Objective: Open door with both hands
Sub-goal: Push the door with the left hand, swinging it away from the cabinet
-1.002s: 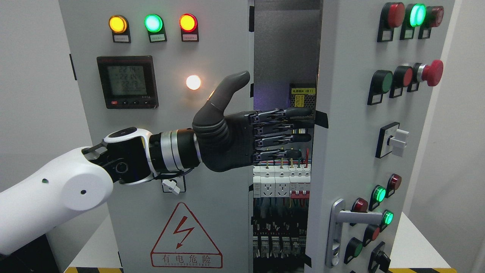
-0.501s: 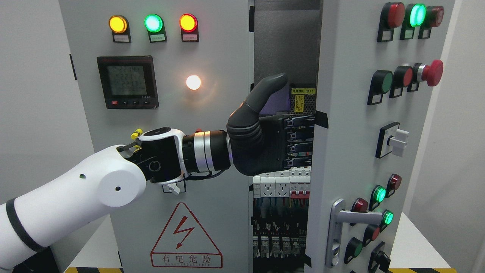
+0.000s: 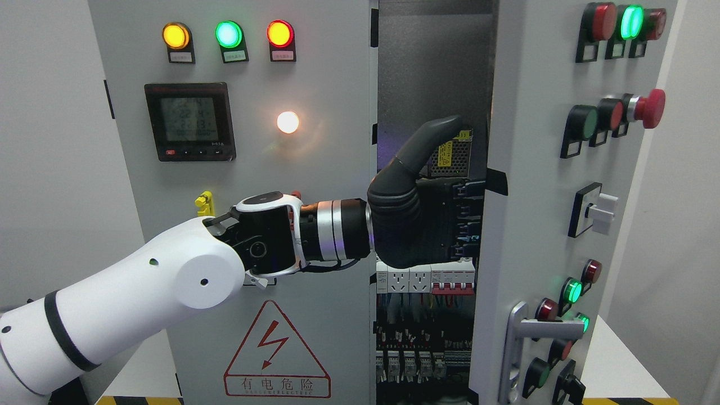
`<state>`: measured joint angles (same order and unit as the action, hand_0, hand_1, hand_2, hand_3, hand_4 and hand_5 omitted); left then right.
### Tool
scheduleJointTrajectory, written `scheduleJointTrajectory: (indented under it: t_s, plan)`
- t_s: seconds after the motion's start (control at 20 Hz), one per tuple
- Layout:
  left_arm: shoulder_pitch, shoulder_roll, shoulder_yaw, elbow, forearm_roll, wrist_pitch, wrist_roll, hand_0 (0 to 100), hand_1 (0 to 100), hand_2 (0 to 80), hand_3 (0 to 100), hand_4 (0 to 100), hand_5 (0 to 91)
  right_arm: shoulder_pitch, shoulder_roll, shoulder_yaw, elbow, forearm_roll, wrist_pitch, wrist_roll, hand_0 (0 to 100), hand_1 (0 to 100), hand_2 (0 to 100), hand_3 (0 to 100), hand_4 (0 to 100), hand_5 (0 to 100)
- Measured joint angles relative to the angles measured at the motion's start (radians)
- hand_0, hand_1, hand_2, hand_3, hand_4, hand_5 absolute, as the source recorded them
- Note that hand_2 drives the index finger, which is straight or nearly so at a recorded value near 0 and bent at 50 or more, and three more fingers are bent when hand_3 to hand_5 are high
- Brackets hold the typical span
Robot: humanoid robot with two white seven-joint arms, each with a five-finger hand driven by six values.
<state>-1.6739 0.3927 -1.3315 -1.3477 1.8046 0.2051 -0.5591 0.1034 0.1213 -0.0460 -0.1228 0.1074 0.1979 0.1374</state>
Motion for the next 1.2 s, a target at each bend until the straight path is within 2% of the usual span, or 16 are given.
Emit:
scheduleJointTrajectory:
  t_s: [0.5,0.75,1.2]
  plan:
    - [-0.018,-0.064,-0.001,0.0,-0.004,0.003,0.037,0,0,0.0,0,0,0.0,0.0,0.0,0.0,0.0,0.0,0.0,0.002,38,0,0,0,0,0]
    - [-0.032,-0.101,-0.001,-0.002,-0.006,0.004,0.073,0,0,0.0,0,0,0.0,0.0,0.0,0.0,0.0,0.0,0.0,0.003,38,0,0,0,0,0]
    - [-0.046,-0.174,-0.001,-0.004,-0.017,0.006,0.09,0,0,0.0,0,0,0.0,0.0,0.0,0.0,0.0,0.0,0.0,0.001,38,0,0,0,0,0]
